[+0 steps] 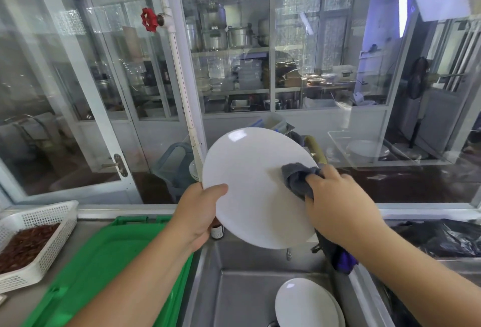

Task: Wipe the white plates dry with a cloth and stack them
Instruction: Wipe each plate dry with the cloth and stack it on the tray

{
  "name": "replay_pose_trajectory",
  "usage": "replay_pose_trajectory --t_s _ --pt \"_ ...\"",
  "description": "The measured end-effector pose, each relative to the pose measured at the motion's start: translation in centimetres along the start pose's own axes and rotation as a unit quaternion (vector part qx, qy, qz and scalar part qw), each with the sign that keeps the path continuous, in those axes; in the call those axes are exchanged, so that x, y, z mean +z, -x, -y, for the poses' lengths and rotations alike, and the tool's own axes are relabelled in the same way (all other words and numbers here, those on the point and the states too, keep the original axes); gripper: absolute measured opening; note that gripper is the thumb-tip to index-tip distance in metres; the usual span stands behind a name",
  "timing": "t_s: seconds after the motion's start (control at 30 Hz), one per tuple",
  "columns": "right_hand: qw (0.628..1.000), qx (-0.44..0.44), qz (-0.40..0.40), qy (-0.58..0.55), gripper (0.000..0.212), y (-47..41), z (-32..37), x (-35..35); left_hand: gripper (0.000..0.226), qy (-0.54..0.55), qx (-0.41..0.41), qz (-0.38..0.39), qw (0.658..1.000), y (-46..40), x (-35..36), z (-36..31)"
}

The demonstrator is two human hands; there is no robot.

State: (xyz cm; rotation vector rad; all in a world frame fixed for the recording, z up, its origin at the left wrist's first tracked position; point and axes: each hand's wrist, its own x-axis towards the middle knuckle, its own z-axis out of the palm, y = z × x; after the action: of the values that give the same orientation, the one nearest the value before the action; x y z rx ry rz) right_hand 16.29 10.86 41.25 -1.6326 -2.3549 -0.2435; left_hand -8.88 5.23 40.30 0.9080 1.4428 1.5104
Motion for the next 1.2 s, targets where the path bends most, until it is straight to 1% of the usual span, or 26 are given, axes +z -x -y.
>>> replay_pose_trajectory --t_s 0.07,0.13,0.2,0.27,0.33,0.4,0.47,0.53,0.57,0.6,0.63,0.73,0.8,0.87,0.93,1.07,1.1,1.2 --pt "0.999 -0.028 0.036 0.012 0.027 1.3 1.1 -0.2 0.020 0.000 0.007 -0.016 1.000 -0.3 0.1 0.2" --pt "0.996 -0.063 0.057 -0.007 0.023 2.2 2.1 -0.4 0.020 -0.001 0.012 -0.021 1.000 -0.3 0.4 0.5" --pt "0.989 -0.107 0.065 -0.075 0.019 2.6 2.9 -0.7 0.019 -0.004 0.016 -0.021 1.000 -0.3 0.9 0.9" --pt "0.972 -0.160 0.064 -0.160 0.017 2.5 4.0 -1.0 0.015 -0.011 0.021 -0.023 0.999 -0.1 1.5 1.3" --pt "0.959 -0.196 0.032 -0.201 0.015 1.6 4.9 -1.0 0.019 -0.013 0.023 -0.008 1.000 0.2 2.1 1.6" --pt "0.960 -0.197 -0.018 -0.198 0.023 -0.3 5.1 -1.0 0.030 0.008 0.026 0.006 1.000 0.7 2.6 1.6" --pt "0.961 -0.194 -0.060 -0.190 0.031 -2.6 4.9 -1.3 0.028 0.014 0.040 0.011 0.999 1.0 2.6 1.5" --pt "0.961 -0.176 -0.115 -0.182 0.034 -4.9 4.2 -1.7 0.016 0.011 0.051 0.025 0.998 1.2 2.6 1.3" --pt "0.962 -0.159 -0.146 -0.167 0.036 -6.0 3.7 -1.9 0.017 0.008 0.053 0.029 0.998 1.5 2.6 1.3" --pt "0.965 -0.137 -0.169 -0.147 0.037 -7.1 3.1 -2.1 0.024 0.008 0.052 0.027 0.998 1.7 2.6 1.3" --pt "0.969 -0.110 -0.179 -0.130 0.037 -8.0 2.4 -2.3 0.027 0.017 0.051 0.021 0.998 1.7 2.7 1.4" --pt "0.982 -0.039 -0.158 -0.090 0.036 -9.6 0.0 -2.2 0.013 0.067 0.044 -0.020 0.997 1.4 2.9 1.2" --pt "0.989 -0.021 -0.127 -0.072 0.036 -9.3 -1.5 -1.8 0.021 0.096 0.035 -0.060 0.993 0.7 2.9 0.7" --pt "0.991 -0.033 -0.097 -0.080 0.035 -8.1 -2.0 -1.3 0.022 0.111 0.036 -0.091 0.989 -0.2 2.7 0.5" --pt "0.991 -0.051 -0.071 -0.097 0.030 -6.6 -1.7 -0.8 0.022 0.119 0.038 -0.106 0.986 -1.0 2.6 0.6" --pt "0.983 -0.063 -0.026 -0.170 0.006 -3.3 0.3 0.3 0.013 0.111 0.042 -0.123 0.985 -1.6 2.8 1.5" --pt "0.980 -0.067 -0.015 -0.186 0.003 -2.4 0.9 0.7 0.011 0.103 0.049 -0.124 0.986 -1.5 2.9 1.7" --pt "0.966 -0.092 0.014 -0.240 0.006 0.0 2.6 1.7 0.020 0.072 0.057 -0.125 0.988 -1.1 3.2 2.0"
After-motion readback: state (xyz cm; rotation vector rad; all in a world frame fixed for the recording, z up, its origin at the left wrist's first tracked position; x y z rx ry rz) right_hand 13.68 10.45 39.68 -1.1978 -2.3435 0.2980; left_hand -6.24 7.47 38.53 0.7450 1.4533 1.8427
